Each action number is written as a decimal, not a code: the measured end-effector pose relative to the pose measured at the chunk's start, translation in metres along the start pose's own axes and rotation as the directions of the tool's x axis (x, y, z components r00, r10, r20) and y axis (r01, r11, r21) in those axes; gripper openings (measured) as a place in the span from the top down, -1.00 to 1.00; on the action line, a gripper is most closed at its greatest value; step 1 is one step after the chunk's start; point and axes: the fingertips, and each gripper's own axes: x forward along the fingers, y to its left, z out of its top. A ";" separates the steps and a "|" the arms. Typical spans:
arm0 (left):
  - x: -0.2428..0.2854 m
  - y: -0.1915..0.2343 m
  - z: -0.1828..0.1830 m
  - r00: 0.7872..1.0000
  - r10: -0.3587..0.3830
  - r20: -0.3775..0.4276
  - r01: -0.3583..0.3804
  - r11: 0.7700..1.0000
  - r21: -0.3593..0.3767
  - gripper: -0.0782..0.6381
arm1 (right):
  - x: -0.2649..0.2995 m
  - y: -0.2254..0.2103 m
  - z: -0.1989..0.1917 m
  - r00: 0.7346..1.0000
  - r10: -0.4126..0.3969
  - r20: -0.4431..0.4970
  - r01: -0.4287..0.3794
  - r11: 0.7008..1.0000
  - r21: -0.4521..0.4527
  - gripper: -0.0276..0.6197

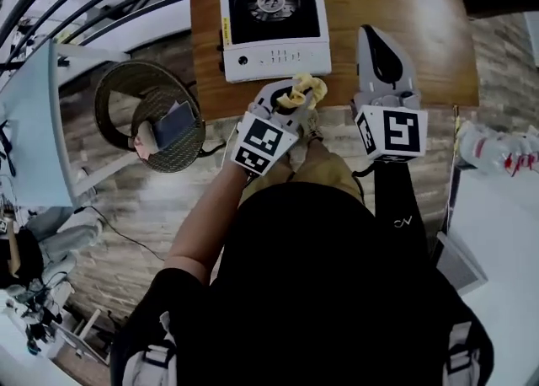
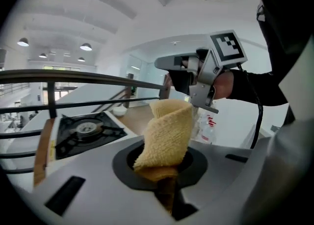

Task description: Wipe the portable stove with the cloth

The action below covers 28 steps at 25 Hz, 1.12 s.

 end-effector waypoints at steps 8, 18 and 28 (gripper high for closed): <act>0.072 -0.053 -0.010 0.990 -0.118 -0.078 0.122 0.991 0.051 0.70 | -0.050 -0.044 -0.009 0.990 -0.139 -0.027 0.139 0.990 -0.011 0.91; 0.010 0.039 -0.037 0.983 0.151 -0.106 -0.155 0.988 -0.028 0.70 | -0.024 -0.009 -0.006 0.998 -0.059 -0.006 0.060 0.998 0.031 0.91; -0.094 0.119 -0.066 0.881 0.458 -0.119 -0.473 0.864 -0.173 0.70 | 0.053 0.081 0.020 0.967 0.243 0.070 -0.245 0.969 0.022 0.91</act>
